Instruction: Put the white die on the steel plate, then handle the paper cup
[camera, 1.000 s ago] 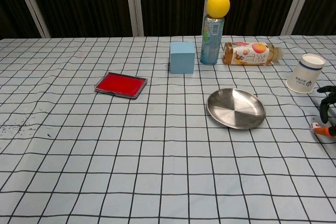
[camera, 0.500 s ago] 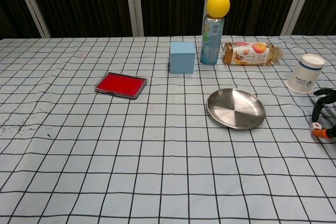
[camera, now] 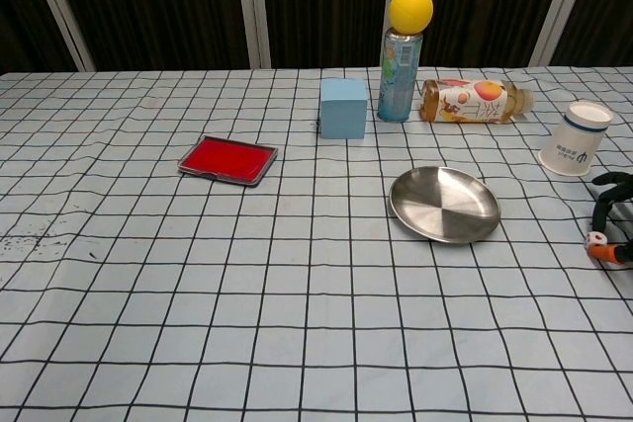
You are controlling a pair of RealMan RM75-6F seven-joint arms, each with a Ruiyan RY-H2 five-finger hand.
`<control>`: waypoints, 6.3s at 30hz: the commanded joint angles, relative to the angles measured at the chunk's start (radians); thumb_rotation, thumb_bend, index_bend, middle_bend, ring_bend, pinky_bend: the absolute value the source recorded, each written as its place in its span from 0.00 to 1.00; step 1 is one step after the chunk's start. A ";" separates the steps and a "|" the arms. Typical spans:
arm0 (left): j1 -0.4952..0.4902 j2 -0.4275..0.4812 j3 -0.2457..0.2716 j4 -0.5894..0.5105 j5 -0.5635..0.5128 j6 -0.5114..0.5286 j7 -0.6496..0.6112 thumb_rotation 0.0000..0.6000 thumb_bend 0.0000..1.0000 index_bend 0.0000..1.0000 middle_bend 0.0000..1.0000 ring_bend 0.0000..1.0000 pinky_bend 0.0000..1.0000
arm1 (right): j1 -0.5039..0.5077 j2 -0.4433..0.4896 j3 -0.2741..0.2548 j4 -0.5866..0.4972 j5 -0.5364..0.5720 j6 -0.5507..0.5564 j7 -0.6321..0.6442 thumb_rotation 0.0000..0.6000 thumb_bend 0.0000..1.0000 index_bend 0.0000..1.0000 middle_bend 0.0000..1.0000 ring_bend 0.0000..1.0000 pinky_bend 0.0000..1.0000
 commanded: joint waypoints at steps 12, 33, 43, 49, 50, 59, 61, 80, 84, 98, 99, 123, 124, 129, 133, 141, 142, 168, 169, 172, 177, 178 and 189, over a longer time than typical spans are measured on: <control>0.000 0.001 0.000 0.000 -0.001 0.000 -0.003 1.00 0.29 0.29 0.00 0.00 0.02 | -0.015 0.044 0.025 -0.067 -0.031 0.054 0.036 1.00 0.39 0.70 0.09 0.06 0.00; 0.003 0.016 0.000 0.004 0.002 0.006 -0.048 1.00 0.29 0.29 0.00 0.00 0.02 | 0.070 0.181 0.129 -0.379 -0.070 0.168 -0.123 1.00 0.39 0.70 0.09 0.06 0.00; 0.001 0.026 -0.005 0.013 -0.004 0.002 -0.079 1.00 0.29 0.29 0.00 0.00 0.02 | 0.224 0.003 0.136 -0.244 0.056 0.081 -0.231 1.00 0.39 0.70 0.09 0.06 0.00; 0.003 0.034 -0.005 0.019 0.000 0.008 -0.104 1.00 0.29 0.29 0.00 0.00 0.02 | 0.271 -0.076 0.118 -0.137 0.103 0.039 -0.247 1.00 0.39 0.70 0.09 0.06 0.00; 0.003 0.035 -0.005 0.020 0.000 0.009 -0.107 1.00 0.29 0.29 0.00 0.00 0.02 | 0.273 -0.083 0.116 -0.125 0.106 0.034 -0.245 1.00 0.39 0.70 0.09 0.06 0.00; 0.001 0.035 -0.008 0.022 -0.007 0.004 -0.111 1.00 0.29 0.29 0.00 0.00 0.02 | 0.284 -0.132 0.094 -0.024 0.129 -0.015 -0.215 1.00 0.39 0.70 0.09 0.06 0.00; 0.000 0.033 -0.006 0.020 -0.004 0.002 -0.102 1.00 0.29 0.29 0.00 0.00 0.02 | 0.291 -0.150 0.093 0.006 0.134 -0.032 -0.203 1.00 0.39 0.70 0.09 0.06 0.00; -0.001 0.031 -0.009 0.018 -0.013 -0.003 -0.092 1.00 0.29 0.29 0.00 0.00 0.02 | 0.320 -0.190 0.080 0.109 0.153 -0.099 -0.183 1.00 0.15 0.50 0.09 0.04 0.00; -0.003 0.030 -0.010 0.017 -0.015 -0.007 -0.088 1.00 0.29 0.29 0.00 0.00 0.02 | 0.319 -0.170 0.081 0.079 0.154 -0.104 -0.179 1.00 0.13 0.45 0.08 0.03 0.00; -0.004 0.028 -0.010 0.015 -0.018 -0.009 -0.080 1.00 0.29 0.29 0.00 0.00 0.02 | 0.311 -0.113 0.132 0.022 0.121 -0.053 -0.112 1.00 0.07 0.34 0.07 0.03 0.00; -0.004 0.028 -0.010 0.015 -0.017 -0.010 -0.079 1.00 0.29 0.29 0.00 0.00 0.02 | 0.305 -0.104 0.146 0.018 0.100 -0.033 -0.085 1.00 0.07 0.34 0.07 0.03 0.00; -0.002 0.022 -0.005 0.004 -0.015 -0.009 -0.054 1.00 0.29 0.29 0.00 0.00 0.02 | 0.239 0.150 0.138 0.019 0.138 -0.061 -0.103 1.00 0.07 0.06 0.06 0.03 0.00; -0.002 0.022 -0.006 0.004 -0.016 -0.009 -0.052 1.00 0.29 0.29 0.00 0.00 0.02 | 0.240 0.152 0.134 0.023 0.144 -0.068 -0.107 1.00 0.07 0.06 0.06 0.03 0.00; -0.004 0.019 -0.006 0.003 -0.020 -0.015 -0.044 1.00 0.29 0.29 0.00 0.00 0.02 | 0.248 0.151 0.123 0.039 0.161 -0.084 -0.117 1.00 0.07 0.08 0.06 0.03 0.00; -0.003 0.019 -0.006 0.002 -0.020 -0.013 -0.041 1.00 0.29 0.29 0.00 0.00 0.02 | 0.263 0.138 0.118 0.074 0.165 -0.098 -0.122 1.00 0.07 0.13 0.06 0.03 0.00; -0.001 0.018 -0.010 0.000 -0.032 -0.015 -0.036 1.00 0.29 0.29 0.00 0.00 0.02 | 0.289 0.107 0.113 0.168 0.174 -0.149 -0.109 1.00 0.07 0.23 0.13 0.03 0.00; -0.002 0.017 -0.010 0.000 -0.034 -0.017 -0.033 1.00 0.29 0.29 0.00 0.00 0.02 | 0.292 0.105 0.110 0.178 0.172 -0.156 -0.111 1.00 0.07 0.25 0.15 0.03 0.00; -0.009 0.004 -0.014 -0.009 -0.054 -0.034 0.016 1.00 0.29 0.30 0.00 0.00 0.02 | 0.338 0.055 0.077 0.309 0.154 -0.215 -0.134 1.00 0.07 0.31 0.36 0.11 0.00; -0.009 0.004 -0.014 -0.009 -0.054 -0.034 0.016 1.00 0.29 0.30 0.00 0.00 0.02 | 0.337 0.057 0.077 0.307 0.155 -0.214 -0.134 1.00 0.07 0.31 0.36 0.11 0.00; -0.010 0.002 -0.013 -0.009 -0.053 -0.036 0.020 1.00 0.29 0.30 0.00 0.00 0.02 | 0.336 0.062 0.074 0.304 0.158 -0.213 -0.142 1.00 0.07 0.32 0.37 0.11 0.00; -0.011 0.001 -0.013 -0.010 -0.054 -0.037 0.025 1.00 0.29 0.30 0.00 0.00 0.02 | 0.332 0.067 0.071 0.303 0.164 -0.211 -0.146 1.00 0.07 0.35 0.37 0.12 0.00; -0.011 0.000 -0.013 -0.010 -0.054 -0.037 0.026 1.00 0.29 0.30 0.00 0.00 0.02 | 0.331 0.068 0.070 0.303 0.164 -0.211 -0.146 1.00 0.07 0.35 0.37 0.12 0.00; -0.012 -0.004 -0.011 -0.013 -0.055 -0.041 0.040 1.00 0.29 0.30 0.00 0.00 0.02 | 0.326 0.076 0.069 0.295 0.146 -0.199 -0.136 1.00 0.07 0.39 0.39 0.15 0.00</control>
